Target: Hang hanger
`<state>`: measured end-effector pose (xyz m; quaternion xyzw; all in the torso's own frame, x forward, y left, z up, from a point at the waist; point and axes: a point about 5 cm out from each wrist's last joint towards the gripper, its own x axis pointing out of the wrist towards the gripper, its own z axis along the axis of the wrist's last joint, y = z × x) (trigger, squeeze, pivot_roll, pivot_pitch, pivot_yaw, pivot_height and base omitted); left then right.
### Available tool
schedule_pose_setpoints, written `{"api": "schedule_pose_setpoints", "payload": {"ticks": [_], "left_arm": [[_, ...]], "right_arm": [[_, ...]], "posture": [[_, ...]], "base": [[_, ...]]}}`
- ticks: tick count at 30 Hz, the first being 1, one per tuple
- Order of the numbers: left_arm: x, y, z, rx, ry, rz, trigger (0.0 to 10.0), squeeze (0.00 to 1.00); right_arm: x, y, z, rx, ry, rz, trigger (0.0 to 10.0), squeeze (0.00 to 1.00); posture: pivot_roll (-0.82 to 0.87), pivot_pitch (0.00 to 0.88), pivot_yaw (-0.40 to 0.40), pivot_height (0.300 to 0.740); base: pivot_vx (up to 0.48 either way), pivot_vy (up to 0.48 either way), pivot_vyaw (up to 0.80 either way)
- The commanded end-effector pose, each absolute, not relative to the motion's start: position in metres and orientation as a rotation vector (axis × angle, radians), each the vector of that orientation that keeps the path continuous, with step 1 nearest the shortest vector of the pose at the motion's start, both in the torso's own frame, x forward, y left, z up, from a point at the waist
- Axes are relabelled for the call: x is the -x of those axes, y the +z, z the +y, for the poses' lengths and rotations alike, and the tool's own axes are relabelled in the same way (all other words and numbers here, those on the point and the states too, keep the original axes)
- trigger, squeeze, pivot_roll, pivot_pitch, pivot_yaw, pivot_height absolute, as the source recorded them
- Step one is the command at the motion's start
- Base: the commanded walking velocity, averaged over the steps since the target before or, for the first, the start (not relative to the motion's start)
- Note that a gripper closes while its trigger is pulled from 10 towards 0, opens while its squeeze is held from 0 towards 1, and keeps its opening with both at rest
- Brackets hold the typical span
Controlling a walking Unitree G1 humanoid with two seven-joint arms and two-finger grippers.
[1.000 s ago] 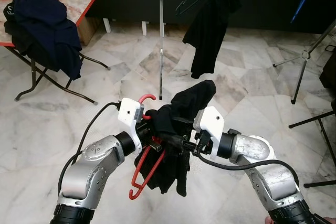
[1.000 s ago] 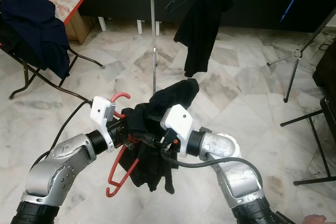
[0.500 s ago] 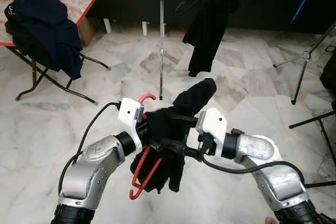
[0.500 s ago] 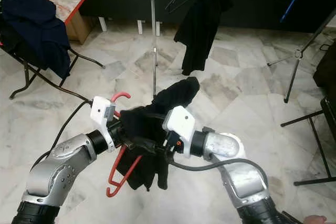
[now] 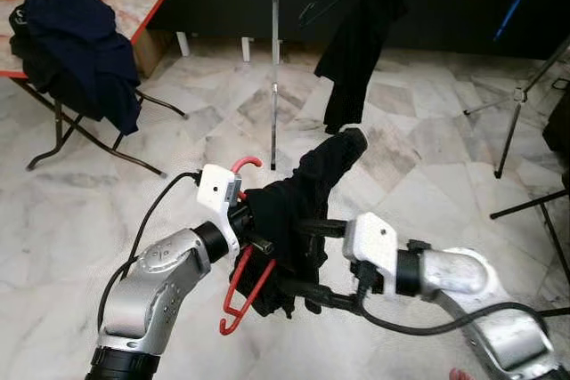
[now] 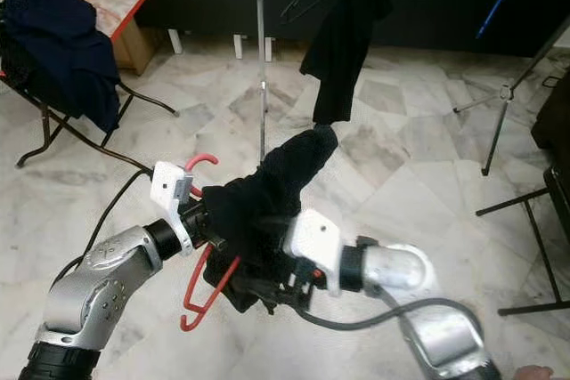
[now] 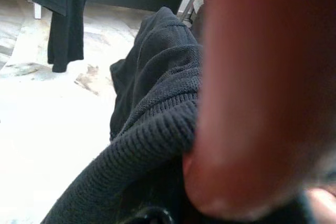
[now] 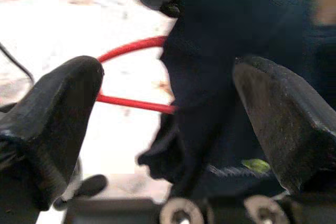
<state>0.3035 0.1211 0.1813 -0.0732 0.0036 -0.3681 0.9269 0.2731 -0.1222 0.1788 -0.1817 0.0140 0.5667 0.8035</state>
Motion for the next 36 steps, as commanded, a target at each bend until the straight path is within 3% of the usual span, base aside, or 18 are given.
{"api": "schedule_pose_setpoints", "payload": {"ticks": [1, 6, 7, 12, 17, 23, 36], "left_arm": [[-0.299, 0.179, 0.123, 0.127, -0.781, -0.001, 10.0, 0.0], [-0.293, 0.167, 0.126, 0.065, -0.827, 0.06, 10.0, 0.0], [-0.29, 0.163, 0.127, 0.046, -0.852, 0.082, 10.0, 0.0], [-0.282, 0.154, 0.13, -0.02, -0.923, 0.126, 10.0, 0.0], [-0.272, 0.153, 0.128, -0.074, -1.032, 0.153, 10.0, 0.0], [-0.276, 0.159, 0.116, -0.107, -1.111, 0.141, 10.0, 0.0], [-0.272, 0.161, 0.122, -0.262, -1.237, 0.202, 10.0, 0.0]], "right_arm": [[-0.285, 0.202, -0.145, 0.426, 1.08, -0.034, 10.0, 1.0], [-0.295, 0.221, -0.168, 0.449, 0.996, -0.071, 10.0, 1.0], [-0.297, 0.224, -0.174, 0.474, 0.983, -0.071, 10.0, 0.0], [-0.303, 0.222, -0.181, 0.574, 0.998, -0.029, 10.0, 0.0], [-0.308, 0.206, -0.176, 0.663, 1.149, 0.066, 10.0, 0.0], [-0.315, 0.193, -0.158, 0.606, 1.3, 0.096, 10.0, 0.0], [-0.327, 0.191, -0.132, 0.685, 1.533, 0.124, 10.0, 0.0]], "posture": [[-0.03, 0.204, -0.047, 0.74], [-0.03, 0.204, -0.046, 0.74], [-0.03, 0.205, -0.046, 0.74], [-0.03, 0.206, -0.037, 0.74], [-0.03, 0.201, -0.042, 0.74], [-0.01, 0.192, -0.041, 0.74], [0.0, 0.218, -0.025, 0.74]], "base": [[0.0, 0.0, 0.0], [0.0, 0.0, 0.0], [0.0, 0.0, 0.0], [0.0, 0.0, 0.0], [0.0, 0.0, 0.0], [0.0, 0.0, 0.0], [0.0, 0.0, 0.0]]}}
